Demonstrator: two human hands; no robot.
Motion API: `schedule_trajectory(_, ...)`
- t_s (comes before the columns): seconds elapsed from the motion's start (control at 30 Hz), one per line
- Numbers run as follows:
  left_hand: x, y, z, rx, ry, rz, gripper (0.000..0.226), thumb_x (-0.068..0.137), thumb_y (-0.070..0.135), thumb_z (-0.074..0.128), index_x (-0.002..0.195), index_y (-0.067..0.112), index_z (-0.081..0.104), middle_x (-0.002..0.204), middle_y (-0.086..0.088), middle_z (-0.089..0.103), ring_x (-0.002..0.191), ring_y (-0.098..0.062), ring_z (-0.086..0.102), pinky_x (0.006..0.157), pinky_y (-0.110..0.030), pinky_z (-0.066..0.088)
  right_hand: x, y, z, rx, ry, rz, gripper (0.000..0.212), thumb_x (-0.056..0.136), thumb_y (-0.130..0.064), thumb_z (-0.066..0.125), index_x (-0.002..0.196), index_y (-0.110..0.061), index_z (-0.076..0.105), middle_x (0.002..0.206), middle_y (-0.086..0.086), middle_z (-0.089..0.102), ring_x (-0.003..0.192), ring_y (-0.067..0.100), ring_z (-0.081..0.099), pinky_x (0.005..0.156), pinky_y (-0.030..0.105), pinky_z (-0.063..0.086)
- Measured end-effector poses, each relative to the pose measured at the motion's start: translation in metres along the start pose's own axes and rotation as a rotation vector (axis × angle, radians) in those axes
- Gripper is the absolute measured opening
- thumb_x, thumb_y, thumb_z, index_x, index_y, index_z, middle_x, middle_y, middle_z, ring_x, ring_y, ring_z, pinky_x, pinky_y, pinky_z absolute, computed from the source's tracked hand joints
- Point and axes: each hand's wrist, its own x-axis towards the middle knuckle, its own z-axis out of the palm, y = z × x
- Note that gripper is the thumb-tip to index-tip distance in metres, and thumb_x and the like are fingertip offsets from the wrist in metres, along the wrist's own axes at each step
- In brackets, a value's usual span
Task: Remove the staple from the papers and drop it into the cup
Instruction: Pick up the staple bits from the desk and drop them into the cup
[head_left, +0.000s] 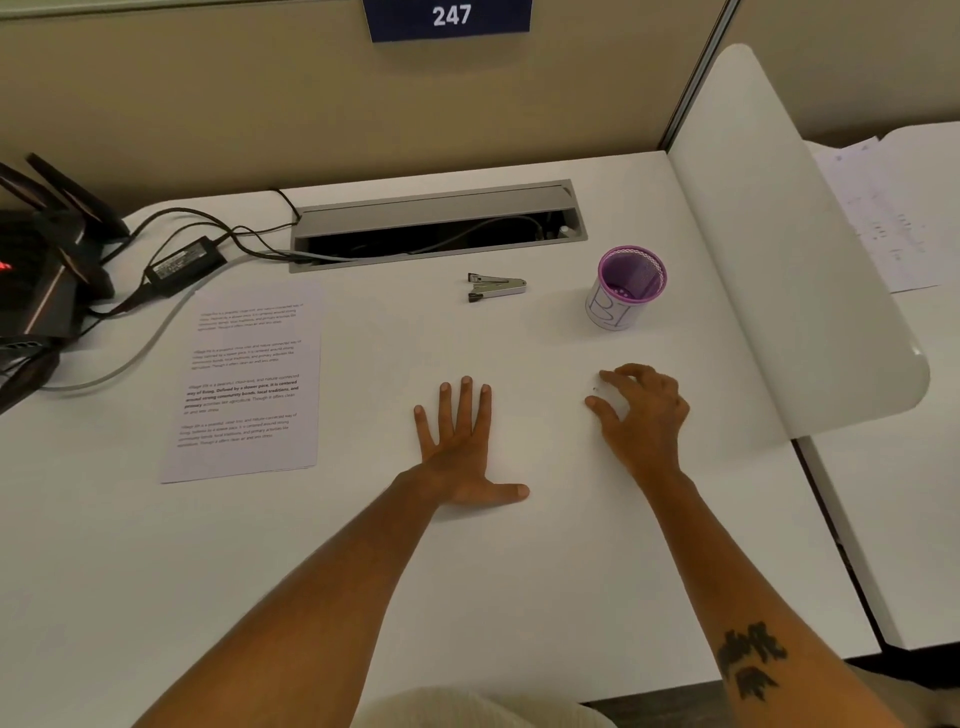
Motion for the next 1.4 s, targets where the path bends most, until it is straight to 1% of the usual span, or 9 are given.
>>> schedule_trajectory(0.17,0.001,0.001,-0.001,0.005,-0.002,-0.003,0.153,0.063,0.096,0.059,0.149,0.025,-0.046,0.153,-0.003,-0.059,0.140,-0.031,-0.055,0.117,-0.069,-0.023,0.010,0.001,-0.001,0.006,0.008,-0.020,0.024,0.085,-0.040,0.080,0.108,-0.031,0.079,0.121,-0.007,0.068,0.119,0.025,0.053,0.093,0.040,0.030)
schedule_trajectory(0.4,0.001,0.000,-0.001,0.006,-0.007,0.001,0.153,0.063,0.096,0.059,0.149,0.025,-0.045,0.153,-0.003,-0.058,0.141,-0.032,-0.054,0.118,-0.070,-0.021,0.012,-0.005,-0.001,-0.019,0.073,-0.007,0.013,0.084,-0.042,0.080,0.093,-0.033,0.082,0.107,-0.011,0.072,0.109,0.021,0.057,0.088,0.045,0.042)
schedule_trajectory(0.6,0.001,0.000,-0.001,0.003,-0.007,0.003,0.153,0.063,0.095,0.059,0.150,0.025,-0.045,0.153,-0.003,-0.059,0.140,-0.031,-0.055,0.118,-0.069,-0.022,0.012,-0.009,0.001,-0.113,0.118,-0.062,0.010,0.087,-0.035,0.078,0.086,-0.026,0.083,0.092,-0.008,0.076,0.091,0.023,0.062,0.070,0.043,0.051)
schedule_trajectory(0.8,0.000,0.000,-0.001,0.006,-0.006,0.003,0.153,0.063,0.096,0.059,0.150,0.024,-0.045,0.153,-0.003,-0.058,0.140,-0.032,-0.054,0.118,-0.070,-0.022,0.012,-0.024,0.003,-0.272,0.103,-0.099,0.007,0.089,-0.017,0.075,0.087,-0.015,0.081,0.088,-0.002,0.076,0.085,0.026,0.062,0.073,0.039,0.045)
schedule_trajectory(0.93,0.000,0.001,-0.001,0.012,0.000,-0.004,0.154,0.063,0.096,0.059,0.150,0.023,-0.044,0.155,-0.004,-0.057,0.141,-0.033,-0.053,0.118,-0.069,-0.021,0.013,-0.035,0.005,-0.387,0.019,-0.104,0.004,0.084,-0.006,0.075,0.087,-0.007,0.076,0.086,0.007,0.072,0.086,0.030,0.061,0.076,0.041,0.046)
schedule_trajectory(1.13,0.000,0.001,-0.001,0.010,0.003,-0.006,0.154,0.062,0.096,0.059,0.149,0.024,-0.045,0.154,-0.004,-0.057,0.142,-0.032,-0.053,0.119,-0.070,-0.020,0.014,-0.037,0.006,-0.483,-0.059,-0.116,0.004,0.089,-0.005,0.065,0.091,-0.004,0.069,0.085,0.011,0.065,0.083,0.031,0.057,0.075,0.043,0.041)
schedule_trajectory(1.2,0.000,0.001,-0.002,0.008,-0.002,-0.003,0.154,0.063,0.096,0.059,0.149,0.024,-0.045,0.154,-0.004,-0.058,0.141,-0.032,-0.054,0.118,-0.070,-0.020,0.017,-0.033,0.002,-0.447,-0.088,-0.095,0.007,0.090,-0.006,0.064,0.093,-0.008,0.070,0.087,0.008,0.066,0.086,0.029,0.057,0.077,0.043,0.039)
schedule_trajectory(1.3,-0.001,0.001,-0.003,0.007,-0.011,0.000,0.154,0.063,0.096,0.059,0.149,0.024,-0.046,0.153,-0.004,-0.058,0.140,-0.033,-0.054,0.118,-0.070,-0.020,0.028,-0.028,-0.010,-0.272,-0.107,0.055,0.013,0.090,-0.006,0.063,0.096,-0.014,0.072,0.096,0.004,0.069,0.095,0.029,0.058,0.081,0.043,0.039)
schedule_trajectory(1.4,-0.001,0.001,-0.004,-0.001,-0.018,0.004,0.153,0.063,0.095,0.060,0.149,0.024,-0.046,0.152,-0.003,-0.060,0.139,-0.032,-0.056,0.117,-0.070,-0.022,0.050,-0.031,-0.033,-0.047,-0.075,0.168,0.014,0.094,-0.007,0.058,0.090,-0.014,0.069,0.100,0.004,0.072,0.098,0.031,0.062,0.087,0.045,0.049)
